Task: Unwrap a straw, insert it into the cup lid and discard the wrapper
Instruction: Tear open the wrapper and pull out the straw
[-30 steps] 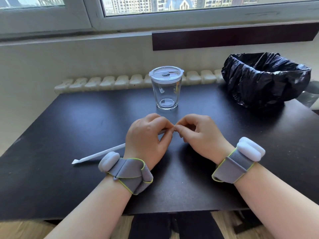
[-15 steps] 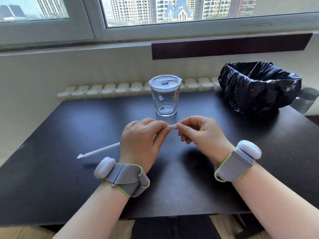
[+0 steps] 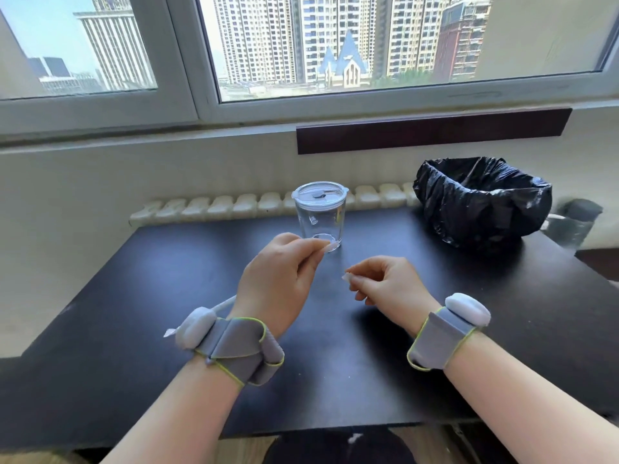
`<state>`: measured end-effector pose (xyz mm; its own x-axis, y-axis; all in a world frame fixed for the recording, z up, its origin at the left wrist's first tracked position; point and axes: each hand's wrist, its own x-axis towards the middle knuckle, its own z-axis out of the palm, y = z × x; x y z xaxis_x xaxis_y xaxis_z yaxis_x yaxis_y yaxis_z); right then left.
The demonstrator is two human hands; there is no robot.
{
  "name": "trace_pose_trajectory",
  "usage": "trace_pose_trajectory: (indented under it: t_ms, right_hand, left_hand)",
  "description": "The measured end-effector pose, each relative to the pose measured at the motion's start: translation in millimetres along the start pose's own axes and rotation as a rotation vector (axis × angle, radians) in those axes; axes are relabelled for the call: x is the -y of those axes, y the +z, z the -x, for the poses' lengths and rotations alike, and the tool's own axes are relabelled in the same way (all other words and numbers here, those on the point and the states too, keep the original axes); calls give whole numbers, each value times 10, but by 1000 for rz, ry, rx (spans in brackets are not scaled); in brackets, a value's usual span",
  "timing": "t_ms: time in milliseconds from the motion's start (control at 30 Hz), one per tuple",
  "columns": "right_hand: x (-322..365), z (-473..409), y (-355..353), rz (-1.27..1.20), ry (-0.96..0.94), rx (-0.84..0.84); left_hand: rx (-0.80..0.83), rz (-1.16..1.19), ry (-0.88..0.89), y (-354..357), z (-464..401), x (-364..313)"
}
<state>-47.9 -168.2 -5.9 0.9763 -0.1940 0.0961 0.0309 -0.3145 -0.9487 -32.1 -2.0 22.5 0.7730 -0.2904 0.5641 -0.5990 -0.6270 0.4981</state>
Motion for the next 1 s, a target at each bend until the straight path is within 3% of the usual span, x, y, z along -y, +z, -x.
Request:
trace_pose_trajectory:
  t_ms: [400,500,567,700,867,1000]
  right_hand:
    - [-47,21,-64,293,1,-1]
    - [40,51,-78,281,-54,-67]
    - [117,65,-61,91,-65,-78]
    - [282,127,19,-477,2,69]
    - [407,119,14,-747,49,126]
    - [437,67,-17,-727,47,64]
  left_hand:
    - [87,-18,-36,47,52,-51]
    - [95,23,-76,29,33,-65]
    - [96,83,-104,11,4,-117]
    - [87,193,-134,8,-44,-219]
    - [112,318,-212,7,-38,-244]
    - [143,386,-247,52,54,-176]
